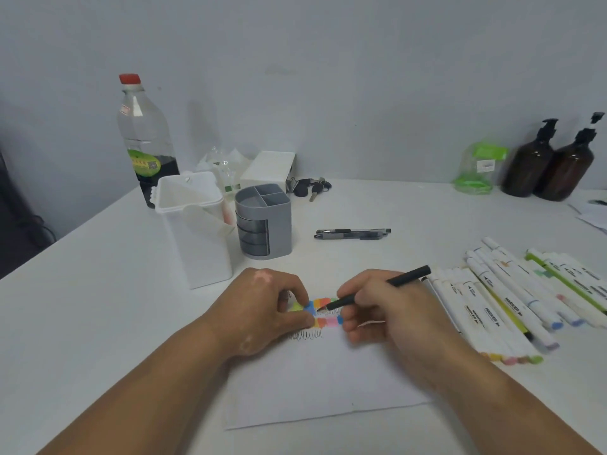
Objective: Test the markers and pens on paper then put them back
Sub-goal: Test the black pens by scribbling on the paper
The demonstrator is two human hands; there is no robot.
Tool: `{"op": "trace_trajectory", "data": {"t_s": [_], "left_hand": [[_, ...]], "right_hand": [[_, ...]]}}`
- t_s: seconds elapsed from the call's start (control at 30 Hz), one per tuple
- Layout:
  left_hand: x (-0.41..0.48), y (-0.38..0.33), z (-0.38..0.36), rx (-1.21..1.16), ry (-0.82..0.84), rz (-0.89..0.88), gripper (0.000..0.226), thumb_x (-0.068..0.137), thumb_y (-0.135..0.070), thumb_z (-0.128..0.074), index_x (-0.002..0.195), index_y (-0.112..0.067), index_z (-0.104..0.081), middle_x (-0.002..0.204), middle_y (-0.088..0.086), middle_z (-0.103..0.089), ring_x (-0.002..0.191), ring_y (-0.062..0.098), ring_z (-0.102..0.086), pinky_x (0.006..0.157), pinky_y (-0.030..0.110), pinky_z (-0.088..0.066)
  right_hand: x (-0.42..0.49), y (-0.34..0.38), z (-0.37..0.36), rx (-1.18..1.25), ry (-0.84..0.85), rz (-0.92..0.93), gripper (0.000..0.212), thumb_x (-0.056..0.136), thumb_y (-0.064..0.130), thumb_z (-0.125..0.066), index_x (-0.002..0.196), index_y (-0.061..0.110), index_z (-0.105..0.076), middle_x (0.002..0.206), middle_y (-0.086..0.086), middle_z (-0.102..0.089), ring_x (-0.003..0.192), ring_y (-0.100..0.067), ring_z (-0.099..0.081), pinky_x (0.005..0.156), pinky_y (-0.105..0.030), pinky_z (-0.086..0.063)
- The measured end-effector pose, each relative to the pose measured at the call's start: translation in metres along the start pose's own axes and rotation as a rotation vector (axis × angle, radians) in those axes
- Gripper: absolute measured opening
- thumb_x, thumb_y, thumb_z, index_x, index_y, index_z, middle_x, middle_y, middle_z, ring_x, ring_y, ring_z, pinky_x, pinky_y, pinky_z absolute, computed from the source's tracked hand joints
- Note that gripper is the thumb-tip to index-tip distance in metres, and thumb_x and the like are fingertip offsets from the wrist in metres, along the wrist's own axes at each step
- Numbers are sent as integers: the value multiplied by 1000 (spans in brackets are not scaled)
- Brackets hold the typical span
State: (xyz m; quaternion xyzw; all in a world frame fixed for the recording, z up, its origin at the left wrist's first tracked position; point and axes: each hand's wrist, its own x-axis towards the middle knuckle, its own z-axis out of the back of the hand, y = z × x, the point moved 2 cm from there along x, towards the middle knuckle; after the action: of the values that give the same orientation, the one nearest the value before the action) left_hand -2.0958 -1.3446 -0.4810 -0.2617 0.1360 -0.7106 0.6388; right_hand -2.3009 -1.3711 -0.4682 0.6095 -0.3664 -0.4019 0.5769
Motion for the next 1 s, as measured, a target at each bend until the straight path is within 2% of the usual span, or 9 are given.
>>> {"op": "trace_trajectory", "data": {"t_s": [0.03, 0.1, 0.23, 0.43, 0.6, 0.73, 1.0], "left_hand": [[0, 2, 1, -4, -3, 14, 23, 74, -52, -82, 83, -34, -71, 56, -17, -52, 57, 6, -48, 52, 18, -37], [1, 6, 3, -6, 3, 39, 22, 73, -51, -83, 82, -35, -71, 55, -14, -51, 56, 6, -48, 53, 18, -37], [1, 6, 3, -10, 19, 34, 19, 74, -49, -83, 81, -35, -72, 54, -15, -51, 55, 6, -48, 53, 19, -37], [2, 5, 3, 17, 31, 28, 15, 76, -47, -82, 80, -36, -72, 54, -12, -49, 56, 3, -49, 52, 17, -35], [2, 5, 2, 31, 28, 30, 15, 76, -49, -81, 80, -38, -72, 57, -9, -51, 59, 1, -50, 55, 17, -39], [2, 5, 2, 25, 26, 40, 15, 76, -48, -82, 80, -38, -71, 55, -12, -50, 57, 1, -50, 52, 17, -34], [3, 6, 1, 40, 21, 44, 17, 75, -51, -81, 82, -39, -71, 56, -13, -50, 59, 1, -50, 51, 16, -32]], "right_hand": [[0, -1, -3, -82, -2, 17, 10, 72, 11, -63, 69, 8, -72, 59, -14, -65, 51, -23, -59, 47, -28, -49], [1, -6, -5, -230, -32, 41, 15, 82, 3, -66, 68, 9, -66, 55, -11, -62, 45, -19, -55, 44, -26, -45], [1, -9, -9, -265, -44, 12, 20, 89, 3, -61, 70, 10, -66, 57, -9, -66, 48, -21, -58, 45, -29, -48], [-2, -10, -11, -434, -36, 44, 14, 79, 9, -66, 71, 18, -72, 56, -8, -68, 46, -17, -59, 48, -25, -50], [-1, -10, -11, -469, -27, 46, 12, 79, 10, -69, 72, 20, -72, 59, -8, -70, 49, -16, -61, 53, -30, -53], [-2, -10, -12, -511, 5, 33, 7, 76, 17, -67, 73, 21, -72, 60, -9, -70, 50, -15, -61, 55, -33, -53], [-2, -9, -12, -530, -33, 35, 11, 78, 14, -65, 71, 21, -69, 57, -9, -69, 47, -16, -60, 54, -33, -52]]}}
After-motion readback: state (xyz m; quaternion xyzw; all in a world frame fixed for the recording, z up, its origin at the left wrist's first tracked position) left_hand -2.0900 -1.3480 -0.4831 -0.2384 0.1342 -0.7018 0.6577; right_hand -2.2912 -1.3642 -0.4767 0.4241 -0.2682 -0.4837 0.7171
